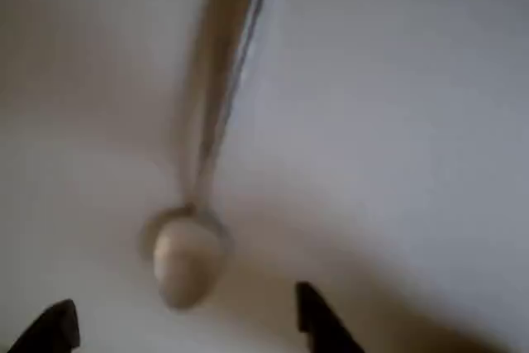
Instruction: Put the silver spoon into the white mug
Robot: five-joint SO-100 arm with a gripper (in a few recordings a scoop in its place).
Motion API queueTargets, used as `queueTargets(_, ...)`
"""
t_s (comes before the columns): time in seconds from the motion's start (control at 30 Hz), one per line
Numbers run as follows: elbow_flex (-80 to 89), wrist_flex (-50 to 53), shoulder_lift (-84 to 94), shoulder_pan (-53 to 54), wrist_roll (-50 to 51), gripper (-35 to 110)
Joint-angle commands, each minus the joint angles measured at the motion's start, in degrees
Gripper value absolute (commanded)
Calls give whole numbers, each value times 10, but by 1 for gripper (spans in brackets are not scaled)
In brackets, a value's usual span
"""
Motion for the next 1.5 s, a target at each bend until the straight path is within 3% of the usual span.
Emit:
queueTargets(0.0,-91,21,-38,18,6,32)
queueTargets(0.73,-187,48,-177,38,3,30)
queueTargets(0.97,-359,160,-293,51,2,22)
queueTargets(1.13,-523,258,-391,54,-18,-2)
queueTargets(1.33,-730,367,-498,52,-24,-2)
queueTargets(1.47,-747,372,-500,57,-27,-2)
